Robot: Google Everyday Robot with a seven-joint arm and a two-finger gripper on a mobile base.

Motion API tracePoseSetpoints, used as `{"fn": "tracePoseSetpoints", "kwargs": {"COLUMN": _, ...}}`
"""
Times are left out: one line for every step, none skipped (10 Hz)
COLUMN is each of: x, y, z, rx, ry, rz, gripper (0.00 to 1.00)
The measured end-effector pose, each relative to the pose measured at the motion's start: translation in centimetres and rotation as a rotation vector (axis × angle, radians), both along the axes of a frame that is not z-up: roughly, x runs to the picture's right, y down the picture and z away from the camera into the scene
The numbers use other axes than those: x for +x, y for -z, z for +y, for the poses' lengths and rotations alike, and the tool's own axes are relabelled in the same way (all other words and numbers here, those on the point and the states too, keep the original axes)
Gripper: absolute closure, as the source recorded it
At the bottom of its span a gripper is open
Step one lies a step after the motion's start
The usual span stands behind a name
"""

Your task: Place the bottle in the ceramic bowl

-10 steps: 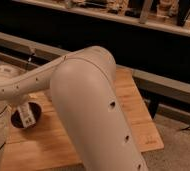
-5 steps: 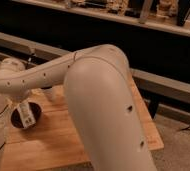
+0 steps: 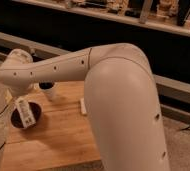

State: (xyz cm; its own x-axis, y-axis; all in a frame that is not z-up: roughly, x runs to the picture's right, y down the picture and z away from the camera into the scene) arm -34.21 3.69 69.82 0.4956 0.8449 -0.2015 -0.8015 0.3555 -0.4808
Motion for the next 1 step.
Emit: {"fn": "tracePoseSetpoints", "kwargs": {"x": 0.04, "y": -0.03, "z": -0.01, "rx": 0.000, "ry": 0.000, "rz": 0.001, "gripper": 0.20}}
